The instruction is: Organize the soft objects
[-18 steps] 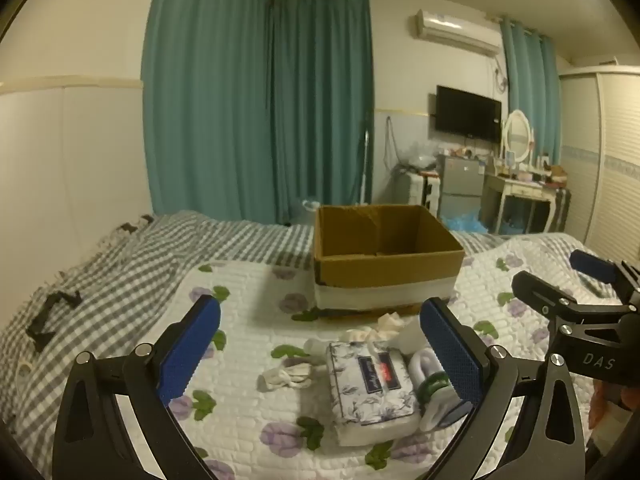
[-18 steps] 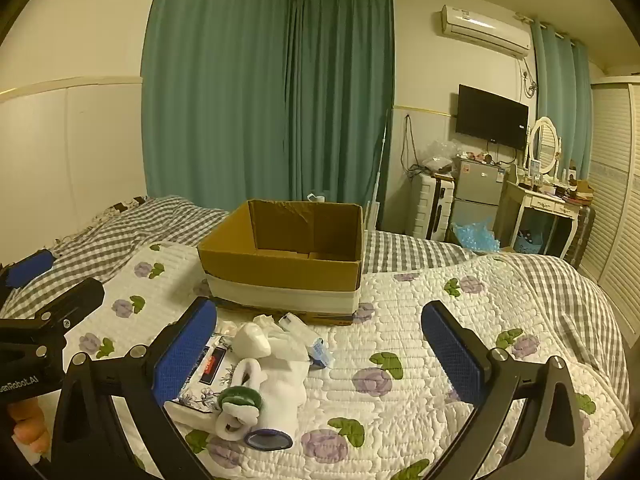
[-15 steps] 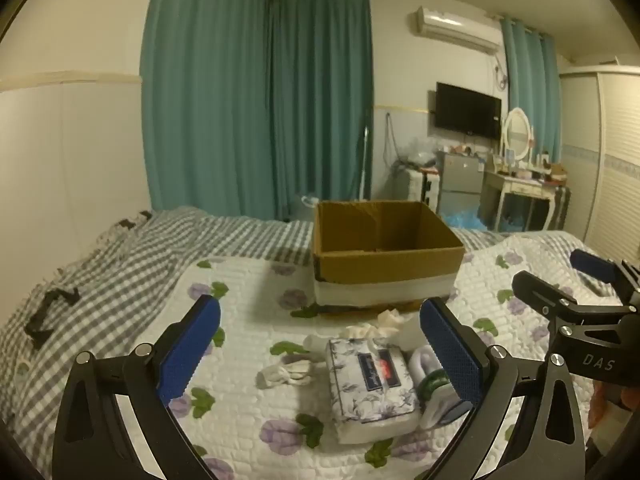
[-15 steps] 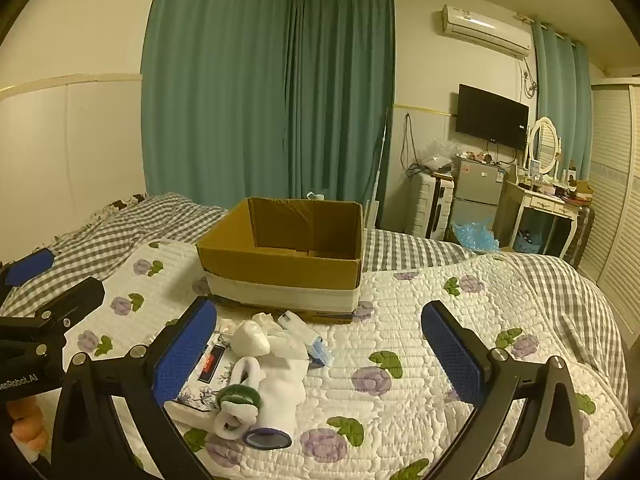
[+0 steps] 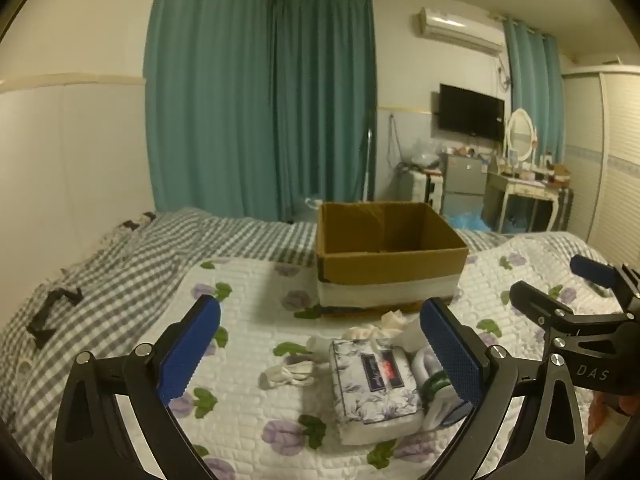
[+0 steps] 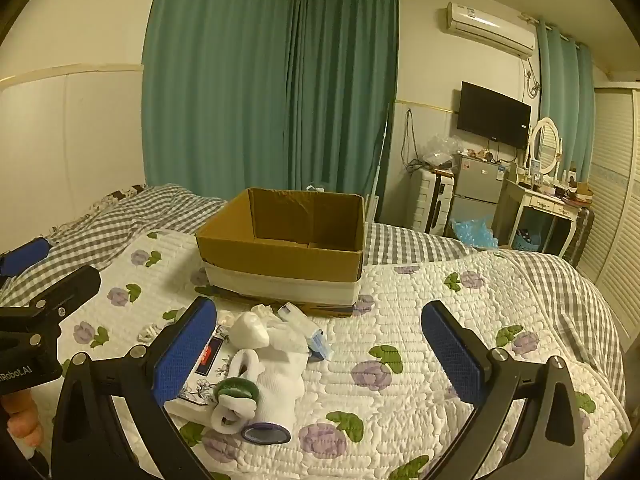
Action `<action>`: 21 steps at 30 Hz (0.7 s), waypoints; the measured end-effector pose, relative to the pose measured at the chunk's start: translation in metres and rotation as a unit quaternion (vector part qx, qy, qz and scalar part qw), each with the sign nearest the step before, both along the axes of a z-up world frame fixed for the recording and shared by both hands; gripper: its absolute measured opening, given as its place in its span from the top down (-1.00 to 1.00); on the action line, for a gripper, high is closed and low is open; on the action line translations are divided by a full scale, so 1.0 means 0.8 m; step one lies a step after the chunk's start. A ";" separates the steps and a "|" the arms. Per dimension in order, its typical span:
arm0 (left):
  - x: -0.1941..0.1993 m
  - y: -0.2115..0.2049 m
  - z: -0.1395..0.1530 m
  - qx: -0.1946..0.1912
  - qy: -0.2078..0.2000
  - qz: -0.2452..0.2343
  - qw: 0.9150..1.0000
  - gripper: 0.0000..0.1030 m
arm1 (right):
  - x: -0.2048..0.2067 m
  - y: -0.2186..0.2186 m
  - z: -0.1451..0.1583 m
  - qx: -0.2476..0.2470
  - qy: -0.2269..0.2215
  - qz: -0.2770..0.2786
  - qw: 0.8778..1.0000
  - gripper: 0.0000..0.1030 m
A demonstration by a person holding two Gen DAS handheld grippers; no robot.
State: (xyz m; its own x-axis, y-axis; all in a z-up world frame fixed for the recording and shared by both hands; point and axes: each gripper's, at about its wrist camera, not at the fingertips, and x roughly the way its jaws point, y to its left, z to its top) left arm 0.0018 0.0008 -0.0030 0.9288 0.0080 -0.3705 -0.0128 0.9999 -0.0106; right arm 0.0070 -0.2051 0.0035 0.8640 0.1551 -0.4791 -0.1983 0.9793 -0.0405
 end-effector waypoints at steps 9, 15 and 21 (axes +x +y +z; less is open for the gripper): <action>0.001 0.003 -0.001 -0.002 0.003 0.001 1.000 -0.98 | -0.001 0.002 0.001 -0.002 0.004 0.000 1.000 -1.00; 0.001 0.002 -0.002 -0.003 0.005 0.000 1.000 -0.98 | 0.000 0.003 0.002 -0.002 0.004 0.000 1.000 -1.00; 0.001 0.001 -0.003 -0.003 0.005 0.001 1.000 -0.98 | -0.001 0.001 0.001 -0.001 0.005 -0.003 1.000 -1.00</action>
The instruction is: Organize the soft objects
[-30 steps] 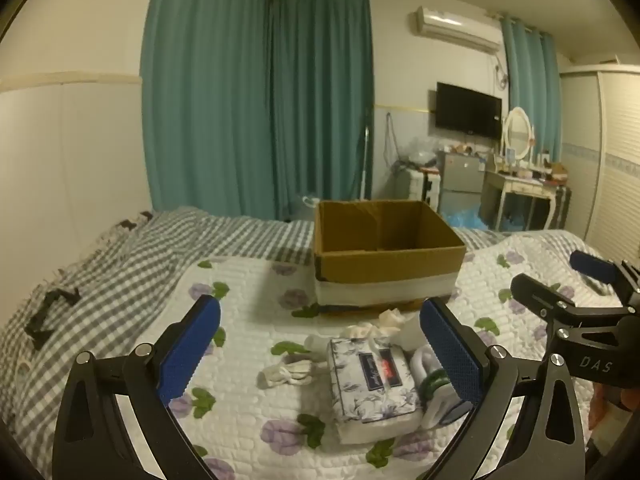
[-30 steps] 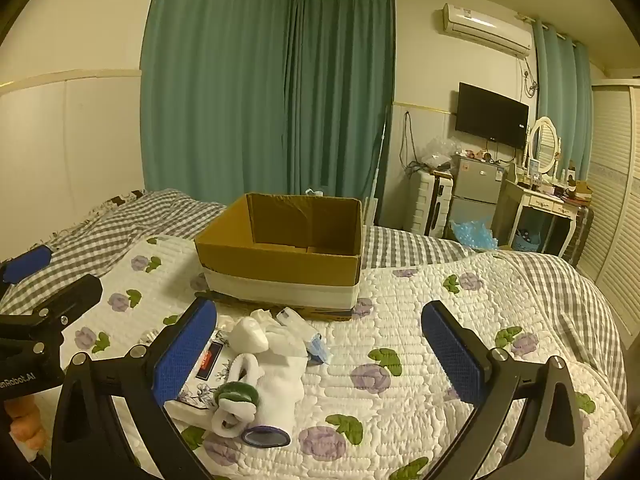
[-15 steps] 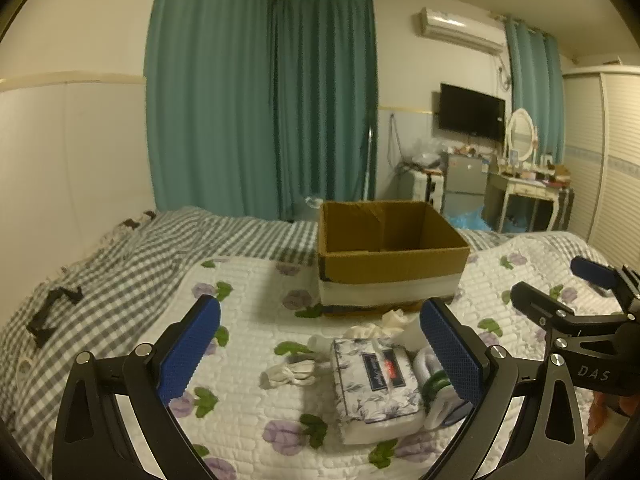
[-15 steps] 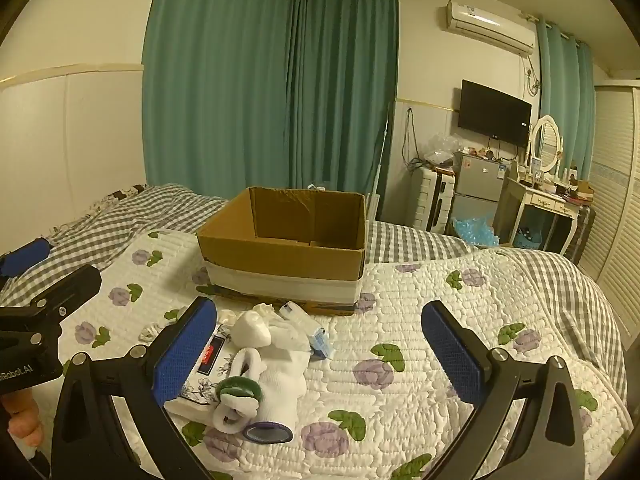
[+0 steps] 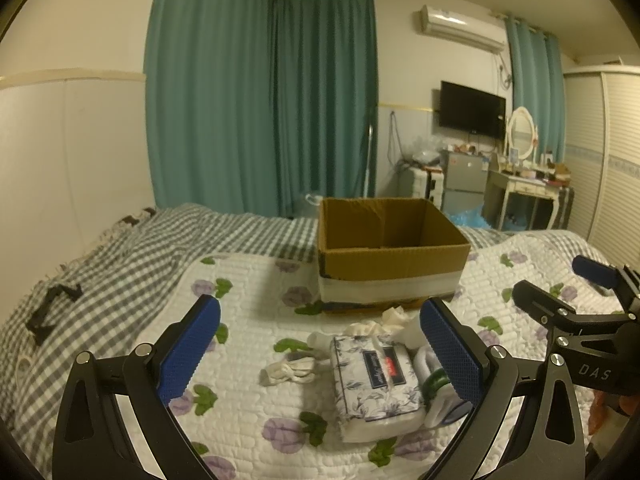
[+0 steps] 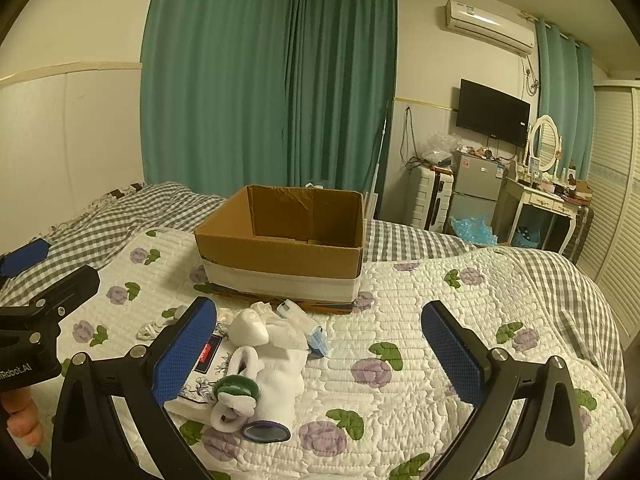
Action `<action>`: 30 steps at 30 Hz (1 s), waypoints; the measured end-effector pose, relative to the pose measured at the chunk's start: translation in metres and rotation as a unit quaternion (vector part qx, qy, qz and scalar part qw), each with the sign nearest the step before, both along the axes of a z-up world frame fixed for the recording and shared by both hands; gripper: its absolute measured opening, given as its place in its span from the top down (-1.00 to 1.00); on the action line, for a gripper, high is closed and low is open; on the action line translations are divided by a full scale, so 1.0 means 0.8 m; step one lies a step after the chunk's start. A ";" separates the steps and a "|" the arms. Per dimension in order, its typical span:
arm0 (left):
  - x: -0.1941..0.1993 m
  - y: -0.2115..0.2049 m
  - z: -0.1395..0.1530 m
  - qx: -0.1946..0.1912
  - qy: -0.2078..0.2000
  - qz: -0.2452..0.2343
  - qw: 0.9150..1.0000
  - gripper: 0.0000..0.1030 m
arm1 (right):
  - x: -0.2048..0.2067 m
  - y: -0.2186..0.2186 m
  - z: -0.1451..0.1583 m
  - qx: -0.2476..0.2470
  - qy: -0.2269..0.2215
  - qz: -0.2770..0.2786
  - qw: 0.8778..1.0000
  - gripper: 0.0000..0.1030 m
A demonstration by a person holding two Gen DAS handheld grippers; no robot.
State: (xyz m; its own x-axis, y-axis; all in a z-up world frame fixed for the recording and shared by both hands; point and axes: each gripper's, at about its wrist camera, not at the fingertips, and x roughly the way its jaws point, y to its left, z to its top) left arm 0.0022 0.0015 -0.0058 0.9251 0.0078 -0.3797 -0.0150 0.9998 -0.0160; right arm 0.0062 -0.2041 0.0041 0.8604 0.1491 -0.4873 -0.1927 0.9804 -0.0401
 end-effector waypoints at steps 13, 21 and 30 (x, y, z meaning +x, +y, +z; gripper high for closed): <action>-0.001 0.000 -0.002 0.001 0.000 0.002 1.000 -0.98 | -0.001 -0.001 0.000 0.000 0.001 0.000 1.000 -1.00; -0.002 0.001 -0.004 0.001 0.002 0.006 1.000 -0.98 | 0.000 0.000 0.000 0.000 0.001 0.000 1.000 -1.00; -0.002 0.001 -0.004 0.001 0.003 0.006 1.000 -0.98 | 0.001 0.000 0.000 0.000 0.001 0.000 1.000 -1.00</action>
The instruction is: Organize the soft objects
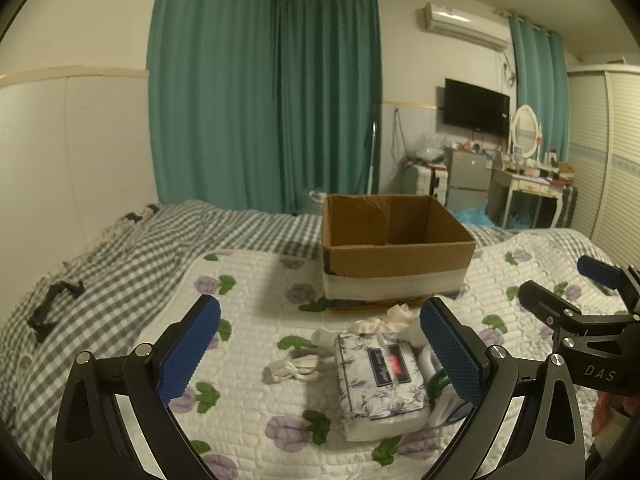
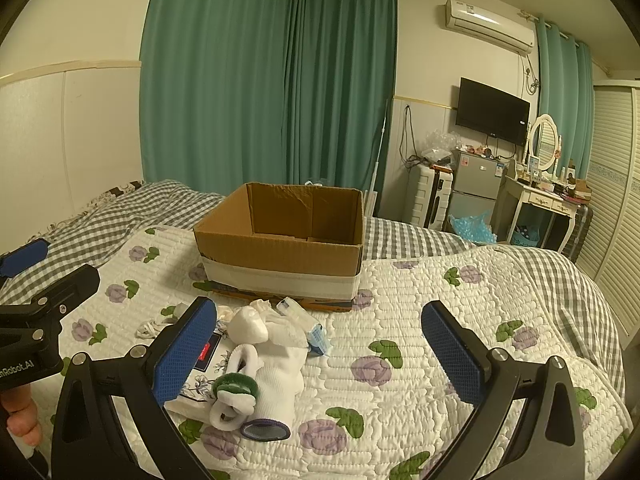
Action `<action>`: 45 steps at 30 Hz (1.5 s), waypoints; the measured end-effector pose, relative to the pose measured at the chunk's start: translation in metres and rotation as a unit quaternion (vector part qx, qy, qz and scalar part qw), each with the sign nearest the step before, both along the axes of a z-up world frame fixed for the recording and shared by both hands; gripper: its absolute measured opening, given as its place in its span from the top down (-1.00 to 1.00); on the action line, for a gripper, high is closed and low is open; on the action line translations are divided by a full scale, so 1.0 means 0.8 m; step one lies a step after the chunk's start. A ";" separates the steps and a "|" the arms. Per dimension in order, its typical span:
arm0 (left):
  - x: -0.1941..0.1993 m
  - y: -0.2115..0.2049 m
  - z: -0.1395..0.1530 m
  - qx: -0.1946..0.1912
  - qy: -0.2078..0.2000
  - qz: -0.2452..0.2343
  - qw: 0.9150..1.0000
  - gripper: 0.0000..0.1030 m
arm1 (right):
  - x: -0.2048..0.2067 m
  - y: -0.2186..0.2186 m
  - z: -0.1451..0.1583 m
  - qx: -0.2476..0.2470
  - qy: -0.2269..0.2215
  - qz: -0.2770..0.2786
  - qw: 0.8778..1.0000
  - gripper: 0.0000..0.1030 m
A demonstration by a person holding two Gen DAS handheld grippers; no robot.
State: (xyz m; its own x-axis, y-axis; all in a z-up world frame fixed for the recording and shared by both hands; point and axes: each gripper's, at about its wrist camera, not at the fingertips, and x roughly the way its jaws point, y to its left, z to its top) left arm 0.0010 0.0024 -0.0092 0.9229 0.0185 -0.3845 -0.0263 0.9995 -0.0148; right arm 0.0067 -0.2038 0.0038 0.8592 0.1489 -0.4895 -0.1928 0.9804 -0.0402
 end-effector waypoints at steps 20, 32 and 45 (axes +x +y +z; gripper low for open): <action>0.000 0.001 0.001 -0.001 0.000 0.000 1.000 -0.98 | -0.002 0.001 -0.001 0.000 0.002 0.003 1.000 -1.00; -0.020 0.006 0.016 -0.009 0.011 0.016 1.000 -0.98 | -0.016 0.003 0.022 -0.006 0.000 0.009 1.000 -1.00; 0.015 0.012 -0.055 0.011 0.095 0.034 0.995 -0.98 | 0.023 0.049 -0.091 -0.047 0.134 0.058 0.988 -0.70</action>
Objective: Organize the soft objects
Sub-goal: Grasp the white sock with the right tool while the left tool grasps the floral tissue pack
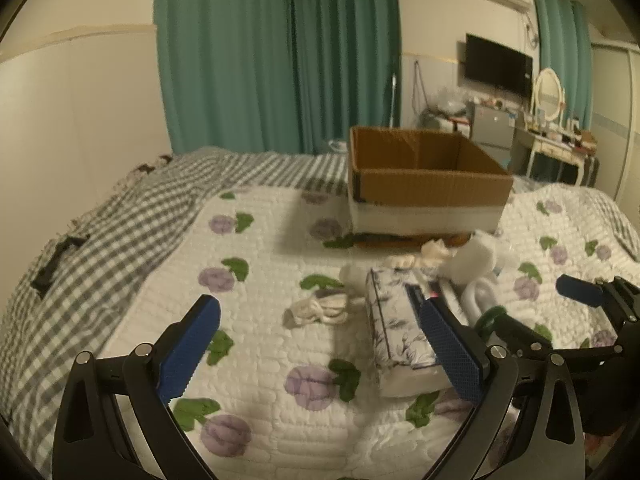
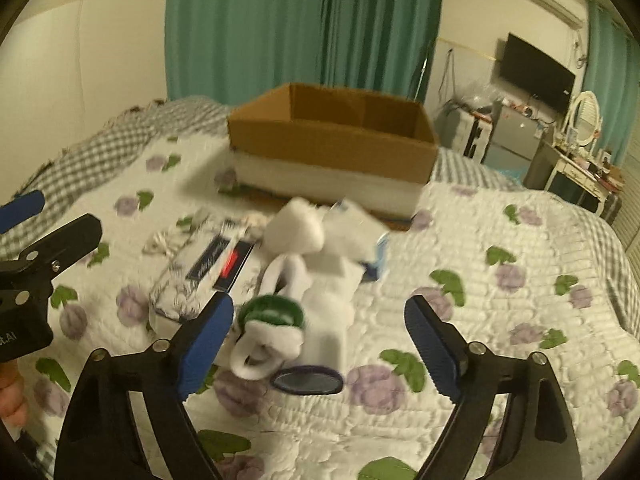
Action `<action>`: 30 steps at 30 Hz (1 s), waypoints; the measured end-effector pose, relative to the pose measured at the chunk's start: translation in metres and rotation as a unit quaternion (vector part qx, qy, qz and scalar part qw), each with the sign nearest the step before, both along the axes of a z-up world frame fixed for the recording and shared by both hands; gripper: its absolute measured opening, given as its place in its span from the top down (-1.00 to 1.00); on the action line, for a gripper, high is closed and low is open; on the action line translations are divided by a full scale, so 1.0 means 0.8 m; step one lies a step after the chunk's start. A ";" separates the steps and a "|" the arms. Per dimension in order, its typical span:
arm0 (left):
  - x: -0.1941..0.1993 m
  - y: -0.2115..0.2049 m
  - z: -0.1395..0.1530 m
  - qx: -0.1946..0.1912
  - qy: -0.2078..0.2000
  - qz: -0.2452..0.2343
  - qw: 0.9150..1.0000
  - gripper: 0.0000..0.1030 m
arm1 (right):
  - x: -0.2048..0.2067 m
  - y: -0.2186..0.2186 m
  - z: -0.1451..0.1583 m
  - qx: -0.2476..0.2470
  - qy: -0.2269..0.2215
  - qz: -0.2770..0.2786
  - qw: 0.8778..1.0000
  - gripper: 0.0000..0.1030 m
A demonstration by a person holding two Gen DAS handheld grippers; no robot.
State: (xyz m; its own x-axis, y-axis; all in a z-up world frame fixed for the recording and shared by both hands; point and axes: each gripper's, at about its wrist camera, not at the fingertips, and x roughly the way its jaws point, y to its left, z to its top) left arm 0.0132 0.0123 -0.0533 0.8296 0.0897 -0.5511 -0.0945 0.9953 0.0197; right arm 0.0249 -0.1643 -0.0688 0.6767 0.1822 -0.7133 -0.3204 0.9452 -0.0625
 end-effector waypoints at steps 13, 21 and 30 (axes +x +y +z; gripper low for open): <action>0.010 -0.009 -0.012 0.006 0.022 -0.006 1.000 -0.98 | 0.010 0.010 -0.027 0.029 0.042 0.042 0.998 0.38; 0.012 -0.034 -0.016 -0.010 0.034 -0.043 0.998 -0.98 | 0.000 -0.024 0.016 0.063 0.003 0.020 0.998 0.41; 0.031 -0.074 -0.060 -0.040 0.098 -0.089 0.990 -0.98 | 0.009 -0.052 0.019 0.073 0.005 -0.005 0.997 0.41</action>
